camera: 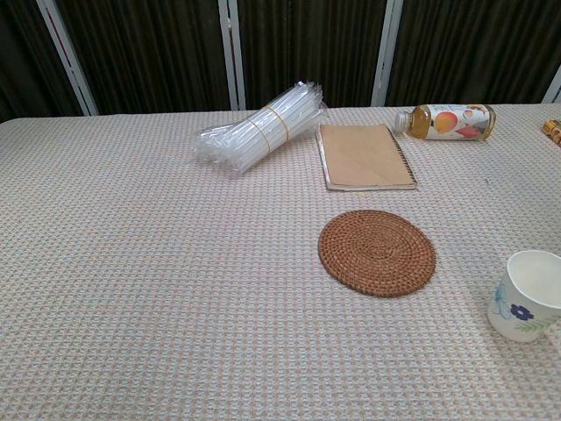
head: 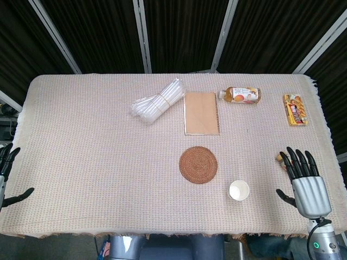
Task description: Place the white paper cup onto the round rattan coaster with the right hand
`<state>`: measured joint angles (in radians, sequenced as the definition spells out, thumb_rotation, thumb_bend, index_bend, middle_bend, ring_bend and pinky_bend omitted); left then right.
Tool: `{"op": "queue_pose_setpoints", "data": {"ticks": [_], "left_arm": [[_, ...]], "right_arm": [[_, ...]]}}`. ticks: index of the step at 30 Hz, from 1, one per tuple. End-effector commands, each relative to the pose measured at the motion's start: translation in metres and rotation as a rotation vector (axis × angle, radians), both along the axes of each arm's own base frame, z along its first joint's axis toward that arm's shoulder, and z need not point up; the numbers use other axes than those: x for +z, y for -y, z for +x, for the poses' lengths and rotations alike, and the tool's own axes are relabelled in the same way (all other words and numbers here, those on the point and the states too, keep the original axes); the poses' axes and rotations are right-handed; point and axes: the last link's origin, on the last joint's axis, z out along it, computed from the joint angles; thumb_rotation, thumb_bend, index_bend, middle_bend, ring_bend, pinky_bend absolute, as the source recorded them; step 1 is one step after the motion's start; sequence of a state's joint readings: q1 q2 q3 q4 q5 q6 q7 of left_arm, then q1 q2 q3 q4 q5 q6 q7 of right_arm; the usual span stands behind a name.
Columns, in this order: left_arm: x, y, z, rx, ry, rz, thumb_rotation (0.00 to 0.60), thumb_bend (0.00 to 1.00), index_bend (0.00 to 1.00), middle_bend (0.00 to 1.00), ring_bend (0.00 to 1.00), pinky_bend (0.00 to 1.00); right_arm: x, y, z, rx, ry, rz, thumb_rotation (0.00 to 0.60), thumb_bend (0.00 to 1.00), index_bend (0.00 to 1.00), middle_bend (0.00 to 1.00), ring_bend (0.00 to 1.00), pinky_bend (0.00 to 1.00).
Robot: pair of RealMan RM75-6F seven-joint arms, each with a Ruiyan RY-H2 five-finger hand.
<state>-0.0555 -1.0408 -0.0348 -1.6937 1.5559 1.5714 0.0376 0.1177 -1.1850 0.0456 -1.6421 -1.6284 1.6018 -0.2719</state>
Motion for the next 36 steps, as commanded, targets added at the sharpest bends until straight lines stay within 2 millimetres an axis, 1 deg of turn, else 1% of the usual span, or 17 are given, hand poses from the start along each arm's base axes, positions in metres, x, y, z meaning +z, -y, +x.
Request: {"op": "queue_pose_setpoints", "data": {"ticks": [1, 5, 9, 12, 14, 18, 21, 26, 32, 33, 36], "left_arm": [[0.0, -0.001, 0.001, -0.004, 0.0, 0.002, 0.6, 0.0, 0.0, 0.0, 0.0, 0.0], [-0.001, 0.0, 0.001, 0.002, 0.0, -0.002, 0.6, 0.0, 0.0, 0.0, 0.0, 0.0], [0.0, -0.001, 0.001, 0.003, 0.003, -0.001, 0.6, 0.0, 0.0, 0.0, 0.0, 0.0], [0.001, -0.003, 0.0, 0.01, 0.004, 0.005, 0.6, 0.0, 0.0, 0.0, 0.0, 0.0], [0.001, -0.005, -0.001, 0.017, 0.004, 0.006, 0.6, 0.0, 0.0, 0.0, 0.0, 0.0], [-0.001, -0.01, -0.003, 0.035, -0.004, 0.005, 0.6, 0.0, 0.0, 0.0, 0.0, 0.0], [-0.003, -0.012, -0.004, 0.046, -0.011, 0.003, 0.6, 0.0, 0.0, 0.0, 0.0, 0.0], [-0.005, -0.012, -0.004, 0.043, -0.021, 0.0, 0.6, 0.0, 0.0, 0.0, 0.0, 0.0], [-0.003, -0.01, -0.003, 0.038, -0.017, 0.005, 0.6, 0.0, 0.0, 0.0, 0.0, 0.0], [-0.003, -0.01, -0.003, 0.037, -0.016, 0.005, 0.6, 0.0, 0.0, 0.0, 0.0, 0.0], [-0.003, -0.009, -0.003, 0.037, -0.015, 0.004, 0.6, 0.0, 0.0, 0.0, 0.0, 0.0]], "right_arm": [[-0.002, 0.0, -0.001, 0.001, -0.002, 0.01, 0.6, 0.0, 0.0, 0.0, 0.0, 0.0], [-0.008, 0.0, -0.002, -0.006, 0.025, 0.064, 0.6, 0.0, 0.0, 0.0, 0.0, 0.0], [-0.019, 0.002, -0.003, -0.022, 0.053, 0.172, 0.6, 0.0, 0.0, 0.0, 0.0, 0.0], [-0.035, 0.008, 0.004, -0.005, 0.063, 0.321, 0.6, 0.0, 0.0, 0.0, 0.0, 0.0], [-0.042, 0.012, 0.009, 0.009, 0.062, 0.383, 0.6, 0.0, 0.0, 0.02, 0.0, 0.0], [-0.057, 0.023, 0.022, 0.029, 0.015, 0.487, 0.6, 0.0, 0.0, 0.08, 0.03, 0.02], [-0.065, 0.029, 0.032, 0.006, -0.014, 0.55, 0.6, 0.0, 0.0, 0.11, 0.05, 0.05], [-0.075, 0.037, 0.039, -0.016, -0.071, 0.586, 0.6, 0.0, 0.05, 0.15, 0.1, 0.12], [-0.089, 0.046, 0.044, -0.052, -0.093, 0.585, 0.6, 0.0, 0.11, 0.23, 0.2, 0.27], [-0.091, 0.047, 0.044, -0.058, -0.097, 0.585, 0.6, 0.01, 0.11, 0.24, 0.21, 0.28], [-0.095, 0.048, 0.043, -0.072, -0.112, 0.579, 0.6, 0.09, 0.15, 0.29, 0.27, 0.32]]}}
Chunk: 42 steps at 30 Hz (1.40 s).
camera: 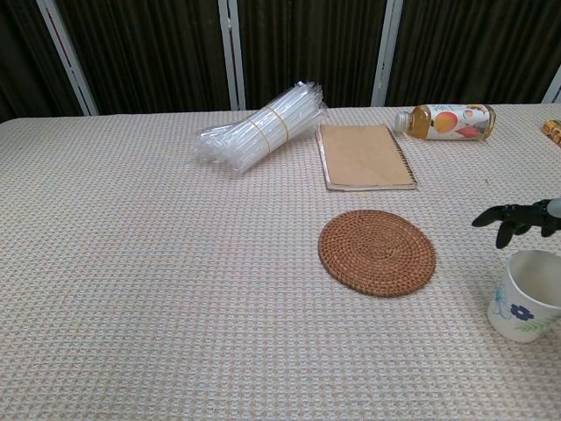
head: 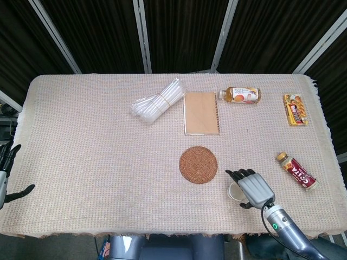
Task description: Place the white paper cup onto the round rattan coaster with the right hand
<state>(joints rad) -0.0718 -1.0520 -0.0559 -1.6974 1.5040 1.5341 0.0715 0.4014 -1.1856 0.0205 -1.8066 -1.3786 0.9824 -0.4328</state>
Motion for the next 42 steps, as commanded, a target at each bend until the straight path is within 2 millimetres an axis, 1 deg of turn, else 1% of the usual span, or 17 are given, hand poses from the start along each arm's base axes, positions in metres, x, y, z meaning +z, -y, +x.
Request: {"op": "queue_pose_setpoints", "data": {"ticks": [1, 4, 8, 15, 19, 22, 23, 25, 26, 29, 32, 34, 37, 42], "left_arm": [[0.0, 0.0, 0.0, 0.002, 0.001, -0.001, 0.6, 0.0, 0.0, 0.0, 0.0, 0.0], [0.0, -0.001, -0.001, 0.004, 0.002, -0.003, 0.6, 0.0, 0.0, 0.0, 0.0, 0.0], [0.0, -0.001, 0.0, 0.003, 0.001, -0.004, 0.6, 0.0, 0.0, 0.0, 0.0, 0.0], [-0.001, -0.001, 0.0, 0.002, -0.001, -0.006, 0.6, 0.0, 0.0, 0.0, 0.0, 0.0], [0.0, -0.002, -0.001, 0.008, 0.002, -0.007, 0.6, 0.0, 0.0, 0.0, 0.0, 0.0], [0.0, -0.005, -0.003, 0.018, 0.007, -0.009, 0.6, 0.0, 0.0, 0.0, 0.0, 0.0], [0.001, -0.006, -0.004, 0.023, 0.01, -0.008, 0.6, 0.0, 0.0, 0.0, 0.0, 0.0], [0.001, -0.008, -0.005, 0.032, 0.014, -0.007, 0.6, 0.0, 0.0, 0.0, 0.0, 0.0], [0.002, -0.009, -0.005, 0.036, 0.016, -0.006, 0.6, 0.0, 0.0, 0.0, 0.0, 0.0], [0.002, -0.011, -0.007, 0.045, 0.017, -0.005, 0.6, 0.0, 0.0, 0.0, 0.0, 0.0], [0.002, -0.014, -0.008, 0.057, 0.014, -0.006, 0.6, 0.0, 0.0, 0.0, 0.0, 0.0], [0.001, -0.016, -0.01, 0.068, 0.011, -0.006, 0.6, 0.0, 0.0, 0.0, 0.0, 0.0], [0.001, -0.019, -0.013, 0.085, 0.007, -0.003, 0.6, 0.0, 0.0, 0.0, 0.0, 0.0], [0.0, -0.022, -0.017, 0.111, 0.002, -0.003, 0.6, 0.0, 0.0, 0.0, 0.0, 0.0]], "right_arm": [[-0.006, 0.003, 0.002, -0.007, -0.01, -0.002, 0.6, 0.12, 0.17, 0.32, 0.29, 0.34], [-0.009, 0.006, -0.001, -0.031, -0.012, -0.002, 0.6, 0.16, 0.21, 0.36, 0.33, 0.37], [-0.011, 0.006, -0.003, -0.042, -0.01, 0.001, 0.6, 0.18, 0.27, 0.4, 0.37, 0.39], [-0.009, 0.006, 0.004, -0.029, 0.018, -0.003, 0.6, 0.18, 0.27, 0.41, 0.38, 0.39], [-0.002, 0.01, 0.02, 0.001, 0.064, -0.023, 0.6, 0.18, 0.27, 0.41, 0.38, 0.39], [0.005, 0.019, 0.04, 0.039, 0.089, -0.042, 0.6, 0.18, 0.27, 0.41, 0.37, 0.39], [0.007, 0.024, 0.049, 0.058, 0.096, -0.05, 0.6, 0.18, 0.27, 0.41, 0.37, 0.39], [0.008, 0.033, 0.066, 0.083, 0.113, -0.058, 0.6, 0.18, 0.27, 0.41, 0.37, 0.39], [0.008, 0.037, 0.071, 0.087, 0.119, -0.058, 0.6, 0.18, 0.27, 0.41, 0.37, 0.39], [0.0, 0.052, 0.094, 0.115, 0.161, -0.046, 0.6, 0.19, 0.27, 0.41, 0.37, 0.39], [-0.017, 0.071, 0.111, 0.147, 0.161, -0.033, 0.6, 0.19, 0.27, 0.41, 0.37, 0.39], [-0.028, 0.082, 0.118, 0.157, 0.142, -0.026, 0.6, 0.19, 0.27, 0.41, 0.37, 0.39], [-0.04, 0.092, 0.125, 0.158, 0.122, -0.019, 0.6, 0.19, 0.27, 0.41, 0.37, 0.39], [-0.055, 0.098, 0.126, 0.157, 0.097, -0.013, 0.6, 0.19, 0.27, 0.41, 0.37, 0.39]]}}
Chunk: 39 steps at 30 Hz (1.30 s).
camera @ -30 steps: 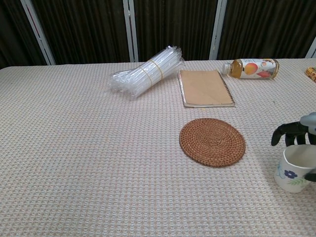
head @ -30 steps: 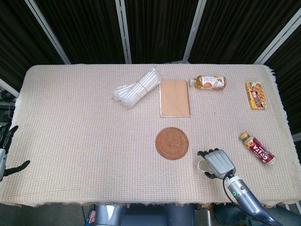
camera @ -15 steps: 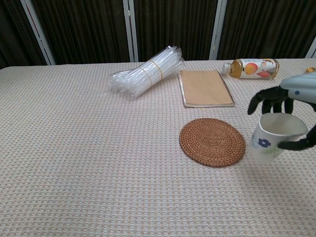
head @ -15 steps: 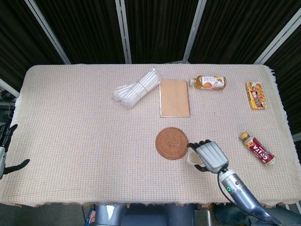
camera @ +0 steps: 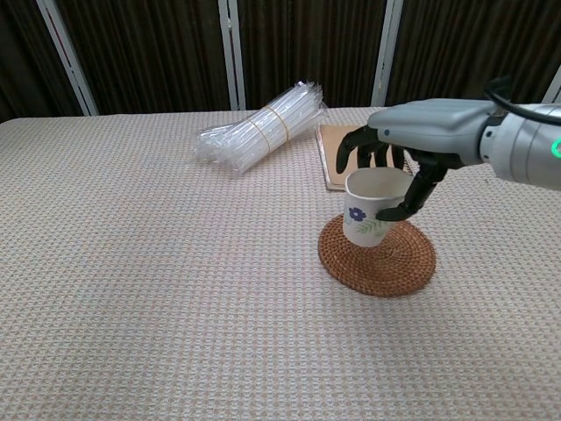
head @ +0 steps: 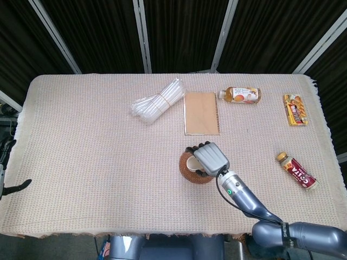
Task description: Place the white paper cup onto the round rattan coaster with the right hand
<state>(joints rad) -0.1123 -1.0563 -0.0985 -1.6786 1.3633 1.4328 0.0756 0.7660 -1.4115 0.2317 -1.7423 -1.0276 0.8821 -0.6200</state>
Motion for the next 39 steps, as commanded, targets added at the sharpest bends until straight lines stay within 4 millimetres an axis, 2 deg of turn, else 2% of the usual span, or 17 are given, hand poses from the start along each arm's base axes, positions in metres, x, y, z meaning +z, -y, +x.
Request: {"op": "queue_pose_setpoints", "data": {"ticks": [1, 7, 9, 11, 13, 14, 17, 20, 25, 28, 30, 31, 35, 39], "left_arm": [[-0.001, -0.002, -0.001, 0.006, -0.006, -0.003, 0.6, 0.0, 0.0, 0.0, 0.0, 0.0], [-0.003, -0.002, -0.002, 0.013, -0.009, -0.005, 0.6, 0.0, 0.0, 0.0, 0.0, 0.0], [-0.004, -0.002, -0.001, 0.012, -0.01, -0.006, 0.6, 0.0, 0.0, 0.0, 0.0, 0.0], [-0.004, -0.002, -0.001, 0.01, -0.012, -0.007, 0.6, 0.0, 0.0, 0.0, 0.0, 0.0], [-0.005, -0.001, 0.0, 0.009, -0.012, -0.008, 0.6, 0.0, 0.0, 0.0, 0.0, 0.0], [-0.004, -0.001, 0.0, 0.009, -0.012, -0.008, 0.6, 0.0, 0.0, 0.0, 0.0, 0.0], [-0.004, -0.001, 0.0, 0.008, -0.009, -0.006, 0.6, 0.0, 0.0, 0.0, 0.0, 0.0], [-0.003, 0.0, 0.001, 0.003, -0.004, -0.006, 0.6, 0.0, 0.0, 0.0, 0.0, 0.0], [-0.001, 0.003, 0.004, -0.016, 0.008, -0.002, 0.6, 0.0, 0.0, 0.0, 0.0, 0.0], [0.001, 0.007, 0.007, -0.042, 0.015, -0.001, 0.6, 0.0, 0.0, 0.0, 0.0, 0.0], [0.001, 0.008, 0.007, -0.05, 0.019, -0.003, 0.6, 0.0, 0.0, 0.0, 0.0, 0.0], [0.0, 0.009, 0.007, -0.054, 0.021, -0.007, 0.6, 0.0, 0.0, 0.0, 0.0, 0.0], [-0.001, 0.012, 0.008, -0.072, 0.025, -0.014, 0.6, 0.0, 0.0, 0.0, 0.0, 0.0], [-0.001, 0.015, 0.01, -0.086, 0.03, -0.013, 0.6, 0.0, 0.0, 0.0, 0.0, 0.0]], "right_arm": [[-0.01, 0.005, -0.001, 0.005, -0.027, -0.001, 0.6, 0.19, 0.27, 0.41, 0.37, 0.39], [-0.016, 0.013, -0.011, -0.021, -0.054, -0.021, 0.6, 0.19, 0.27, 0.41, 0.37, 0.39], [-0.016, 0.013, -0.013, -0.032, -0.052, -0.017, 0.6, 0.11, 0.2, 0.38, 0.34, 0.39], [-0.015, 0.013, -0.016, -0.035, -0.062, -0.015, 0.6, 0.01, 0.04, 0.19, 0.18, 0.3], [-0.015, 0.011, -0.016, -0.041, -0.065, -0.006, 0.6, 0.0, 0.0, 0.04, 0.04, 0.2], [-0.013, 0.009, -0.015, -0.039, -0.059, -0.006, 0.6, 0.0, 0.0, 0.0, 0.0, 0.16], [-0.005, 0.004, -0.01, -0.025, -0.046, -0.016, 0.6, 0.0, 0.0, 0.0, 0.0, 0.12], [0.006, -0.004, -0.006, -0.002, -0.038, -0.03, 0.6, 0.0, 0.0, 0.0, 0.0, 0.11], [0.045, -0.028, -0.007, 0.023, 0.007, -0.095, 0.6, 0.0, 0.0, 0.0, 0.0, 0.08], [0.082, -0.051, -0.03, 0.061, 0.019, -0.217, 0.6, 0.0, 0.0, 0.0, 0.0, 0.01], [0.095, -0.06, -0.045, 0.081, 0.03, -0.278, 0.6, 0.0, 0.0, 0.0, 0.0, 0.0], [0.105, -0.069, -0.062, 0.087, 0.043, -0.332, 0.6, 0.0, 0.0, 0.0, 0.0, 0.0], [0.122, -0.092, -0.107, 0.076, 0.05, -0.425, 0.6, 0.0, 0.0, 0.0, 0.0, 0.0], [0.124, -0.107, -0.138, 0.032, 0.048, -0.464, 0.6, 0.0, 0.0, 0.0, 0.0, 0.0]]}}
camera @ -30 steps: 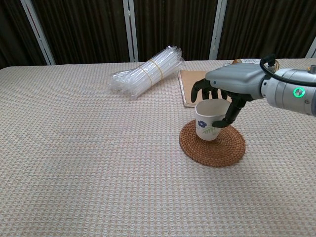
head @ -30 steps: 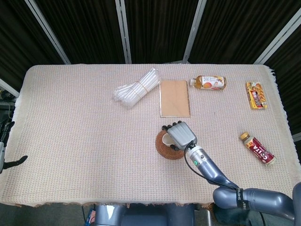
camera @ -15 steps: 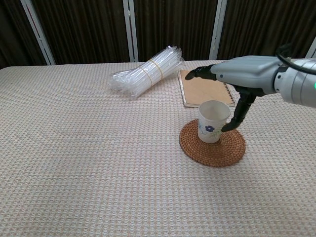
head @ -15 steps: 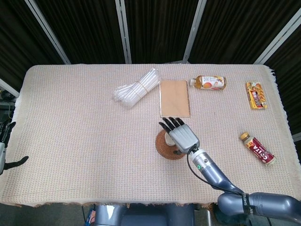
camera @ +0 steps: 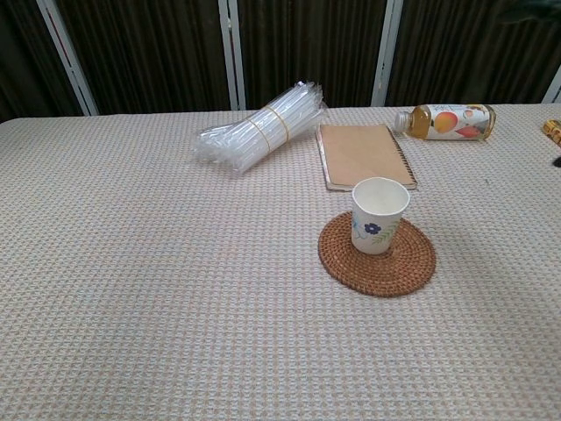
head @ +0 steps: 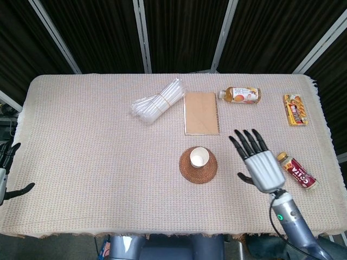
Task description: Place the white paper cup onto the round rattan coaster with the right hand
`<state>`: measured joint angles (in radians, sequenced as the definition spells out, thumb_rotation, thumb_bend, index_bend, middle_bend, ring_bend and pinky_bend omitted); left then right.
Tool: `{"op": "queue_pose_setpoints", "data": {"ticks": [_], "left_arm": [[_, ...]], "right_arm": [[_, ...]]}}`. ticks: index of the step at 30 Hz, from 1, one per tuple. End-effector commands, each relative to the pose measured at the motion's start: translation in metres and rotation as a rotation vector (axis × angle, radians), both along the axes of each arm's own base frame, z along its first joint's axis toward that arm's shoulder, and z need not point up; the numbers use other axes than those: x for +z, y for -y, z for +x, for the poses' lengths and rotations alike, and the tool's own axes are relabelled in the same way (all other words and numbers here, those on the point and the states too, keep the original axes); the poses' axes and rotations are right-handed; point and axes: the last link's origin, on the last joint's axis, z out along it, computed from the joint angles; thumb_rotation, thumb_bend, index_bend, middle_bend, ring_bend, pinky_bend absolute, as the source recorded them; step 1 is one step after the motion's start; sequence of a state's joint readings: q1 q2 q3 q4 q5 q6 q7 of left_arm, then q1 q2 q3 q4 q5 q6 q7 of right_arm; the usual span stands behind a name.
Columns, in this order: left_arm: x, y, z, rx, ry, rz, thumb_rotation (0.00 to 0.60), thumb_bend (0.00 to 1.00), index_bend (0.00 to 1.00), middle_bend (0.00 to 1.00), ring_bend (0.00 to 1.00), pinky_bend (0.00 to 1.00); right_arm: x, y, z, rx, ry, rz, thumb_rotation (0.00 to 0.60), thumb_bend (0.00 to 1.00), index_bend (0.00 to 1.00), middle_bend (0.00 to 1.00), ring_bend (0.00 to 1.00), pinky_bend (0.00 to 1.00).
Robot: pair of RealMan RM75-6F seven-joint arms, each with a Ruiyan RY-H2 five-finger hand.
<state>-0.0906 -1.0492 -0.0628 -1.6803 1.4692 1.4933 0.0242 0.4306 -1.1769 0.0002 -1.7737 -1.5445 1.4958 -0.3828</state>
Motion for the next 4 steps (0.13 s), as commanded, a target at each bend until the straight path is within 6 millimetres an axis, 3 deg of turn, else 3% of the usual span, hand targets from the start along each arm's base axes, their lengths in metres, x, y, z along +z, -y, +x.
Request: {"op": "queue_pose_setpoints", "data": {"ticks": [1, 4], "left_arm": [[0.0, 0.002, 0.001, -0.007, 0.005, 0.001, 0.6, 0.0, 0.0, 0.0, 0.0, 0.0], [0.001, 0.002, 0.002, -0.013, 0.009, 0.003, 0.6, 0.0, 0.0, 0.0, 0.0, 0.0]], "right_arm": [[0.01, -0.029, -0.052, -0.054, -0.009, -0.043, 0.6, 0.0, 0.0, 0.0, 0.0, 0.0], [0.008, -0.03, -0.065, -0.071, -0.027, -0.068, 0.6, 0.0, 0.0, 0.0, 0.0, 0.0]]}}
